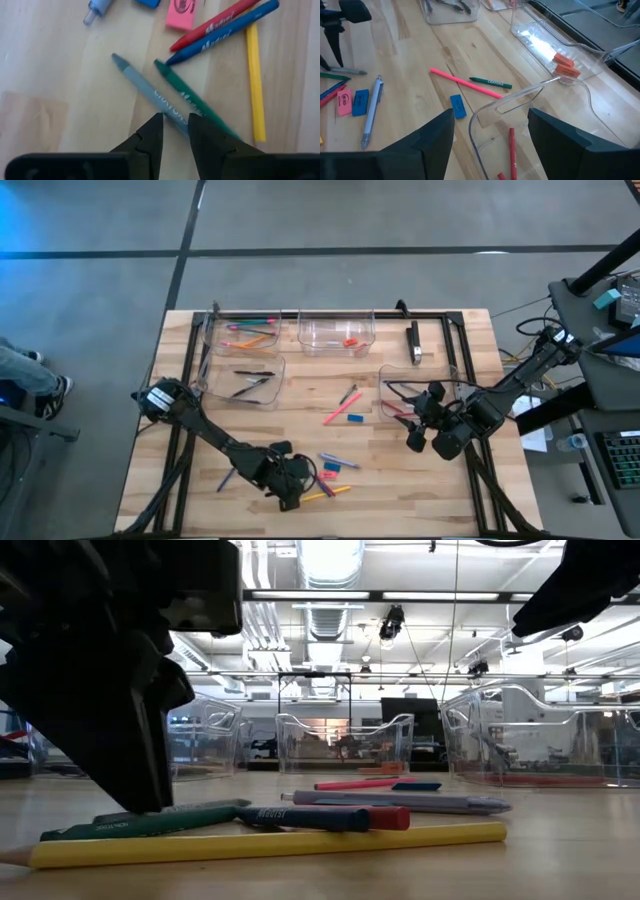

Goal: Sort crayons/erasers/pens/pencils in bins
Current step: Put the gray crayon into the bottom right transparent bin

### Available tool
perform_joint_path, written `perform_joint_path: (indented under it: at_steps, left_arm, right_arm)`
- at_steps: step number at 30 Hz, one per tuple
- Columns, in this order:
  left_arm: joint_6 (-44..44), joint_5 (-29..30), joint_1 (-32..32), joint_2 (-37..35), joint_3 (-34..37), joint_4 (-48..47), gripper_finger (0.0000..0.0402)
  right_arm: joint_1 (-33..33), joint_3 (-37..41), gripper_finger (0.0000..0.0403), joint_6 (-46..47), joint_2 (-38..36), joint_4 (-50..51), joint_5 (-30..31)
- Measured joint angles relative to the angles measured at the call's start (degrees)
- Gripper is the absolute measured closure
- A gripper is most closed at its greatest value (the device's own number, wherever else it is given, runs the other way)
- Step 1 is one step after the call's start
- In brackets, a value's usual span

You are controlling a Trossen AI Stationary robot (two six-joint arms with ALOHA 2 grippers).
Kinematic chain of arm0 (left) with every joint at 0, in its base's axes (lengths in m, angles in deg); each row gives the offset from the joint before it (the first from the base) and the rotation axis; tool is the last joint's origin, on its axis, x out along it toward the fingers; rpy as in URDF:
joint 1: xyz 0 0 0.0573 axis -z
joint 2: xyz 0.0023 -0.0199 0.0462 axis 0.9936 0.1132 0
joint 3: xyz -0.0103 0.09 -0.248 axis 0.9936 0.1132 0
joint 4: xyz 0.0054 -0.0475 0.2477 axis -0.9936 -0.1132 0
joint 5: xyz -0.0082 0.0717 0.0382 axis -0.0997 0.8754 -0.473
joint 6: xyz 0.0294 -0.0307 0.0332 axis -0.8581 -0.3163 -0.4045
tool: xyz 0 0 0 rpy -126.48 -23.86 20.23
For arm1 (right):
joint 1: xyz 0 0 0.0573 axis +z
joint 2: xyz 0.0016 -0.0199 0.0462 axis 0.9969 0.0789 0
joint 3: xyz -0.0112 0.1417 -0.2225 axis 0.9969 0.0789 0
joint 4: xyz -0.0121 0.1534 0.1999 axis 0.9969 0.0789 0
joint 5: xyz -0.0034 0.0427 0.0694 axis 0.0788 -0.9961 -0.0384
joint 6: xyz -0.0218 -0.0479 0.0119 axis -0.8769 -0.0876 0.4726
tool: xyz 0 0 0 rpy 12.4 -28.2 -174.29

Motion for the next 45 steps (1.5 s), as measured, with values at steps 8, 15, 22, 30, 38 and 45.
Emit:
perform_joint_path:
  at_steps: [8, 15, 22, 30, 38, 45]
  left_arm:
    - [0.08, 0.40, 0.00, -0.48, 0.11, 0.73, 0.0325]
    - [1.67, 0.83, 0.02, 2.35, -0.16, 2.21, 0.0325]
    - [3.02, 0.99, -0.35, 3.05, -0.27, -0.42, 0.0325]
    - [4.64, 1.26, -0.92, 3.16, -0.15, -8.95, 0.0325]
    - [4.76, 2.29, -1.11, 3.22, 0.00, -12.82, 0.0333]
    - [4.76, 2.80, -1.50, 3.22, 0.06, -15.54, 0.0396]
  right_arm:
    - [-0.01, 0.00, 0.0163, 0.00, 0.00, 0.02, 0.00]
    - [-0.01, 0.00, 0.0163, 0.02, 0.00, 0.01, 0.00]
    - [-0.01, 0.00, 0.0163, 0.02, 0.00, 0.00, 0.00]
    - [0.00, 0.00, 0.0163, 0.02, 0.00, 0.00, 0.00]
    - [-0.01, 0.00, 0.0163, 0.02, 0.00, 0.00, 0.00]
    - [-0.01, 0.00, 0.0163, 0.02, 0.00, 0.00, 0.02]
